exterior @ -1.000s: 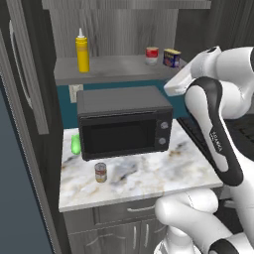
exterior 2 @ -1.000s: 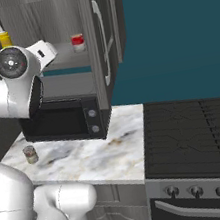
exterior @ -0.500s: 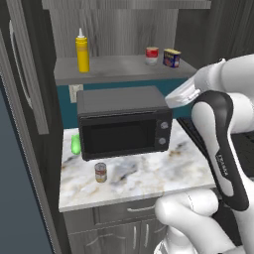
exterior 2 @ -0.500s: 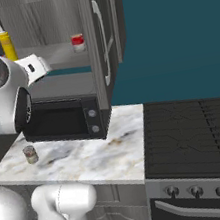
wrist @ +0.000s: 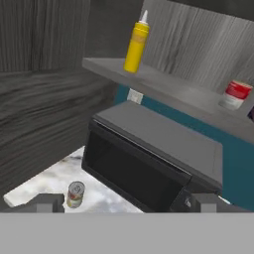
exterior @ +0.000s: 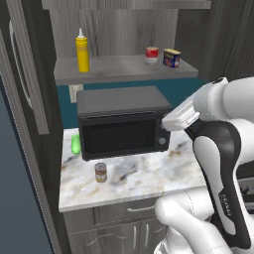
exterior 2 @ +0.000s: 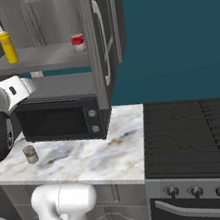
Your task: Pick the cans from the counter and place them in their designated side in the cabinet.
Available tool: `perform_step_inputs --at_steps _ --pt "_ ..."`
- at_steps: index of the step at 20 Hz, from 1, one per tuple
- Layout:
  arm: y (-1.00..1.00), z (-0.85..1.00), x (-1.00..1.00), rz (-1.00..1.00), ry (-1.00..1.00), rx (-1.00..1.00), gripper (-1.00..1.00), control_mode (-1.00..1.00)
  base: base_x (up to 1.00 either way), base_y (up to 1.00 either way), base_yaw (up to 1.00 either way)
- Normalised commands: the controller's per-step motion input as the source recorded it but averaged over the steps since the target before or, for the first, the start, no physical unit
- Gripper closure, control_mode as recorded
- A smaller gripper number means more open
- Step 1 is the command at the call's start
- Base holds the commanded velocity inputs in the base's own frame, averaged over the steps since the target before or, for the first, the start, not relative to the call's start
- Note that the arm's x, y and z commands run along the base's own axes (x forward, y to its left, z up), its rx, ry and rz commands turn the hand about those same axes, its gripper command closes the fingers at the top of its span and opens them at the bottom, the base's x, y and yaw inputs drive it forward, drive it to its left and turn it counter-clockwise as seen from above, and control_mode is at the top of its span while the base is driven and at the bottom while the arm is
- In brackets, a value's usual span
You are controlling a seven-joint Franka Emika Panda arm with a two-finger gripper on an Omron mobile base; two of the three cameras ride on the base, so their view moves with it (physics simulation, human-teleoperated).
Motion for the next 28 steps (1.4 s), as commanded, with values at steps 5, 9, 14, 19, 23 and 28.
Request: perform_step_inputs --at_steps 5,9,14,19,23,28 --pt "0.27 -0.17 -0.25 0.00 0.06 0.01 -1.00 -1.00 0.00 0.00 0.00" --pt "0.03 -0.16 -0.11 0.00 0.06 -0.01 -1.00 -1.00 0.00 0.00 0.00" --pt "0.12 -0.15 -0.01 0.00 0.09 -0.04 -1.00 -1.00 0.00 0.00 0.00" --pt "0.18 -0.14 -0.12 -0.02 0.12 0.02 -1.00 -1.00 0.00 0.00 0.00" --pt "0.17 -0.18 -0.16 0.00 0.04 0.03 -1.00 -1.00 0.00 0.00 0.00" --pt "0.15 -0.19 -0.15 0.00 0.01 0.03 -1.00 -1.00 0.00 0.00 0.00"
